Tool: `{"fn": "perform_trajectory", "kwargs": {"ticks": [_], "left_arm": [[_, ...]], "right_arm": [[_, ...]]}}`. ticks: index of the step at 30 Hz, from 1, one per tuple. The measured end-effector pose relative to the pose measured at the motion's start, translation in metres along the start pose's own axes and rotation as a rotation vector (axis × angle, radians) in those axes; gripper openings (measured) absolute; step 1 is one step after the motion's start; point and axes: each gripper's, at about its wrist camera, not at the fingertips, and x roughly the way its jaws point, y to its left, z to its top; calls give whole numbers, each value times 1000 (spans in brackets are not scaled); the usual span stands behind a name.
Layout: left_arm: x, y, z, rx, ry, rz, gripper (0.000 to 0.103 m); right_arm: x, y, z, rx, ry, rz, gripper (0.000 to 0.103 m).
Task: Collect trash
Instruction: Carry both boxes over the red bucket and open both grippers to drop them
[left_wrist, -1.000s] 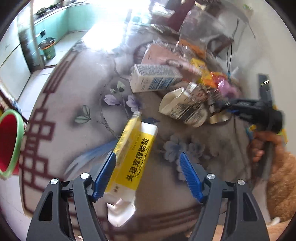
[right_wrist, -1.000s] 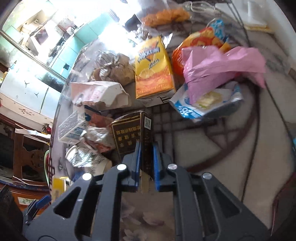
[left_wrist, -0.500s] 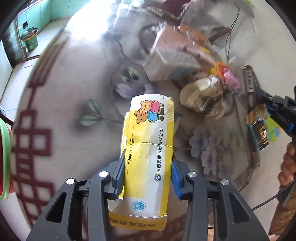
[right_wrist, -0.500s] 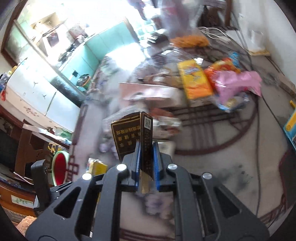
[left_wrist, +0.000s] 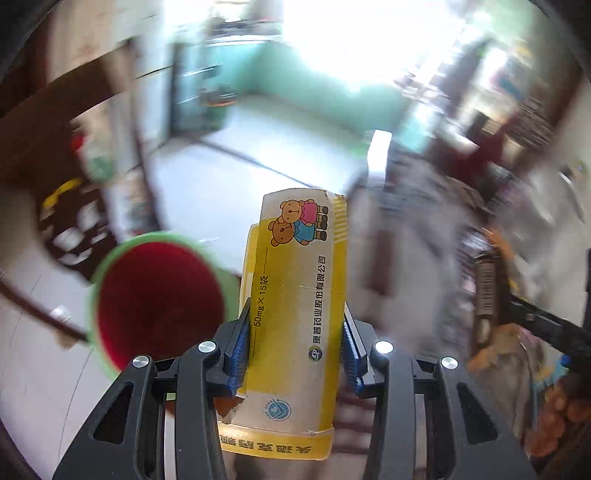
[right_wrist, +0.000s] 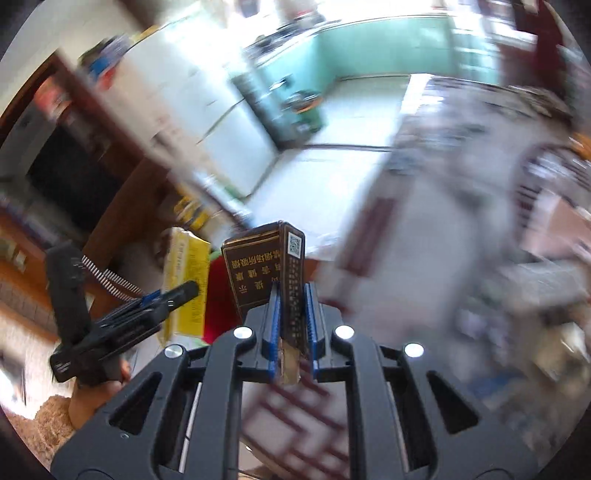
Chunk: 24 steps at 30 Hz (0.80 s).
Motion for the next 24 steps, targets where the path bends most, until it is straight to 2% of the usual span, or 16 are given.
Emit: {"fn": "perform_trajectory", "kwargs": {"ticks": [4, 8, 11, 16, 17, 18, 19, 20, 21, 24], "left_arm": [[13, 68, 1, -115, 27, 100, 39], [28, 97, -2, -170, 55, 123, 39], [34, 100, -1, -167, 61, 130, 39], [38, 108, 0, -165, 75, 151, 41], [40, 111, 0, -164, 74, 163, 45], [40, 111, 1, -165, 68, 176, 56], [40, 111, 1, -167, 59, 183, 61], [39, 112, 2, -169, 54, 186, 67], [39, 111, 2, -169, 50, 186, 70], [37, 106, 2, -175, 60, 153, 70]], "right_arm": [[73, 54, 16, -90, 103, 88, 13], [131, 80, 19, -118, 204, 112, 13], [159, 90, 20, -135, 246, 107, 13], [176, 106, 19, -142, 262, 95, 16], [178, 106, 20, -136, 260, 91, 27], [180, 108, 22, -130, 254, 87, 39], [179, 107, 23, -126, 242, 83, 43], [176, 106, 24, -125, 225, 76, 45], [174, 105, 24, -125, 216, 73, 46], [162, 95, 23, -101, 208, 69, 46]]}}
